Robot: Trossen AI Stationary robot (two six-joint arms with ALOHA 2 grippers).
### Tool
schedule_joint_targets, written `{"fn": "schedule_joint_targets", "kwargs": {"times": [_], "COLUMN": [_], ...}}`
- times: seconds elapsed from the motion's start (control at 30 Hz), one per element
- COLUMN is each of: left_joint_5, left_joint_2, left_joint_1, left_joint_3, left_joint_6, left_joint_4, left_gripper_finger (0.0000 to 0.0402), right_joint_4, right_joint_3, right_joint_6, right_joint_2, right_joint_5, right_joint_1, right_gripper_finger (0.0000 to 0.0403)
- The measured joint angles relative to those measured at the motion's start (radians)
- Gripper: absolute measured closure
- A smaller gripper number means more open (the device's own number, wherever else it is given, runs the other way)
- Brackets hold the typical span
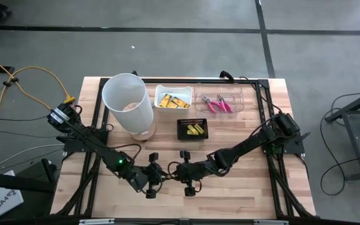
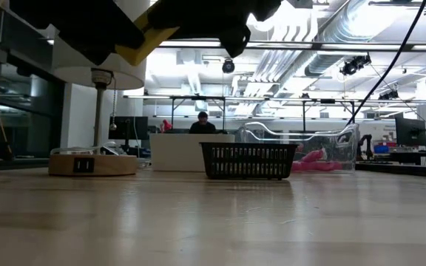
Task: Pick & Place School Supplies
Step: Put the yellow eraser into the black bin
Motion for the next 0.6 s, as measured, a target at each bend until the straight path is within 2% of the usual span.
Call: {"fn": "schedule_joint_targets", "kwargs": {"times": [0.2, 0.47, 0.6], "left_joint_5": [0.000, 0.003, 0.003], "left_joint_2": [0.000, 0.000, 0.000], "left_joint_1": [0.000, 0.000, 0.000], "left_joint_3": [0.000, 0.000, 0.000], "left_joint_6": [-0.001, -0.003, -0.003], "left_joint_4": [0.000, 0.003, 0.003], "left_gripper_finger": [0.0361, 0.0300, 0.0284], "right_joint_4": [0.000, 0.000, -0.004], "right_joint_3": [0.000, 0.000, 0.000], "right_joint_6": [0.006, 0.008, 0.016], "right_joint_2": [0.000, 0.000, 0.000], "right_joint_5": [0.007, 0.009, 0.008], "right_joint_1": [0.000, 0.000, 0.000], "right_gripper_finger": [0.0371, 0.0372, 0.0372]}}
